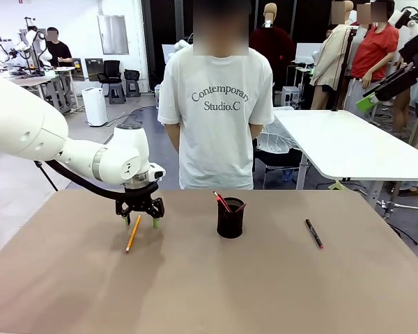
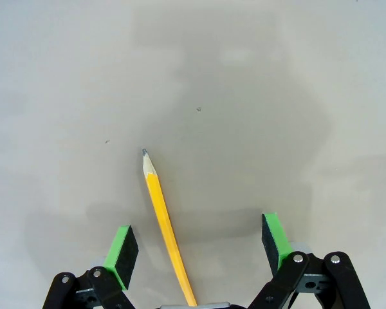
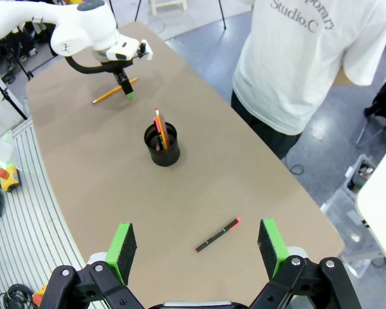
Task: Place the pens into the pen holder.
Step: Pick up a writing instrument from the table and place it into the Pen holder.
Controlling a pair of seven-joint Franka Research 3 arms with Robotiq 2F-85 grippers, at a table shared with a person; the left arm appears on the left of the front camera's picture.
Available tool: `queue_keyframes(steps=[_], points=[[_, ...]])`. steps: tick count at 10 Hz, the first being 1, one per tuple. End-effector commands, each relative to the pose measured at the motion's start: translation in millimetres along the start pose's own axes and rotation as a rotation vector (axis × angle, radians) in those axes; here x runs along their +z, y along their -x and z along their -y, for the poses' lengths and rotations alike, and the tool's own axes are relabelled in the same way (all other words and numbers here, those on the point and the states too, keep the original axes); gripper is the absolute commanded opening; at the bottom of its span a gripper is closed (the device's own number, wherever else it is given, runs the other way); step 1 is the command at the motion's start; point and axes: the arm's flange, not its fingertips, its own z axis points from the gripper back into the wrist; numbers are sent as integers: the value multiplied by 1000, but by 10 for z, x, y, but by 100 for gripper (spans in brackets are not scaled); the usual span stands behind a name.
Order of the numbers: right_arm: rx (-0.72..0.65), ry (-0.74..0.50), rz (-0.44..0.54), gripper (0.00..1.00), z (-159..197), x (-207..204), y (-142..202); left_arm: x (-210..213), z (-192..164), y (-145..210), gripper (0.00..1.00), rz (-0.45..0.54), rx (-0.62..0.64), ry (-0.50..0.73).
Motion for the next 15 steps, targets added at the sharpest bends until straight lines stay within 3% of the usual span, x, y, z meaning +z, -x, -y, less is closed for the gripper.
queue_keyframes(steps=[1, 5, 6, 13, 15], points=[[4, -5, 16, 100, 1, 8, -8, 6, -70, -85, 82, -41, 2, 19], [4, -5, 16, 100, 1, 8, -8, 2, -107, -116, 6, -47, 14, 18], [4, -5, 16, 100, 1, 8, -8, 5, -118, -117, 0, -51, 14, 14], [4, -5, 16, 100, 1, 8, -8, 30, -147, -98, 0, -78, 7, 13], [4, -5, 16, 100, 1, 8, -8, 129, -249, -63, 0, -80, -11, 94]])
